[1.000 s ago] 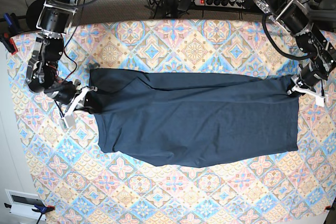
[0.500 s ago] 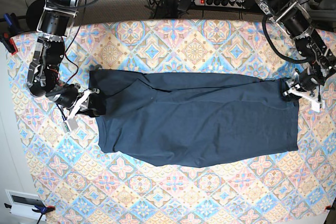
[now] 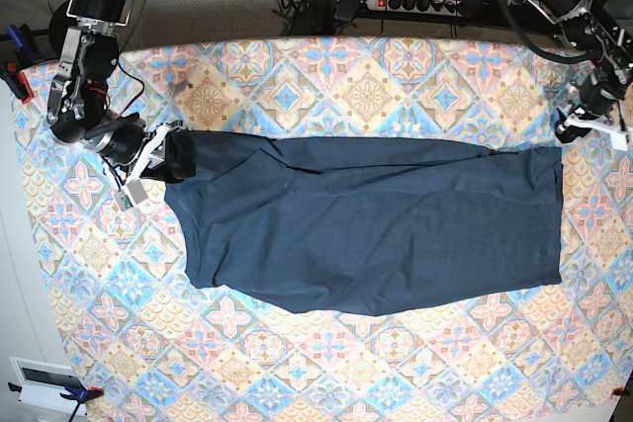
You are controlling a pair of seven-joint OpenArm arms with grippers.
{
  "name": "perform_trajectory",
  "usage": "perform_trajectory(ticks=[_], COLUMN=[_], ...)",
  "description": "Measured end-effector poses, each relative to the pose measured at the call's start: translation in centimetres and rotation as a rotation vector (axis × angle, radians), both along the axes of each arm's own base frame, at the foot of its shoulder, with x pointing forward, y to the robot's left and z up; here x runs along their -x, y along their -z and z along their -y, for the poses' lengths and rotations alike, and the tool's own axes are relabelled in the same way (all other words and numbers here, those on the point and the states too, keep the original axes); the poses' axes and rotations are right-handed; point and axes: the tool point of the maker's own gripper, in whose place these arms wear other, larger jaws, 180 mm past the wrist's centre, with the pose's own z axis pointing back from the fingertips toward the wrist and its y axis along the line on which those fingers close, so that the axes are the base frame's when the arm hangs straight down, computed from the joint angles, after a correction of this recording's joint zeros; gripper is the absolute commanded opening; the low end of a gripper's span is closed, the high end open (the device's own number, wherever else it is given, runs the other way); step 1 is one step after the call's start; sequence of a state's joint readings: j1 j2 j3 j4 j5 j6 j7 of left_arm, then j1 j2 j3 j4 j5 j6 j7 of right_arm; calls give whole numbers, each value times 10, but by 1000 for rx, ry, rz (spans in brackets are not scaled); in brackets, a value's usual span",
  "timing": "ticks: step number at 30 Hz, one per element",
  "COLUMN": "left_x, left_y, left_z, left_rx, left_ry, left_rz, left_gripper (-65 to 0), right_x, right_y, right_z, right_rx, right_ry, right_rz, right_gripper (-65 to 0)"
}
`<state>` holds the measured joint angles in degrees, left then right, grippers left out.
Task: Layout the t-shirt on the table in an organized manner, then fold the t-shirt properly
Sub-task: 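Release and regrasp the shirt edge with the right gripper, then pull the shirt edge with the right gripper away from the left gripper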
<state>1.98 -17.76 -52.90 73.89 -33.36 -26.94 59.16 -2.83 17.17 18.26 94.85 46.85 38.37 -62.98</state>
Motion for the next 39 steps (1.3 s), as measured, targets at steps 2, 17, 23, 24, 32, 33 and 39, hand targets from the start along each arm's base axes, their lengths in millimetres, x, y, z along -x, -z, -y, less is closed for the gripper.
perform_trajectory(ticks=[2,17,23,24,32,33,39], left_x=[-17,-79,-75,-75,-51,-45,-48], left_y=[3,15,19,19,7,3,-11], left_z=[16,50,49,50,42,42,39], left_rx=[24,160,164,171,98,82,47], left_ry=[27,-24,-30,-30,36,46,56], left_rz=[29,124,103,104,41,41,76], left_gripper=[-426,-471,-649,-631,-649,-649,-649], right_x=[0,10,36,37,42,42,61], right_y=[0,7,9,7,19,23,65], right_z=[1,1,-6,-8,-5,-4,10], right_rx=[4,0,32,34,18,6,-26], right_ry=[0,4,-33,-38,-22,-15,48], right_rz=[-1,-21,-41,-34,-76,-88,-237], right_gripper=[-509,-509,-509,-508,-503,-495,-414])
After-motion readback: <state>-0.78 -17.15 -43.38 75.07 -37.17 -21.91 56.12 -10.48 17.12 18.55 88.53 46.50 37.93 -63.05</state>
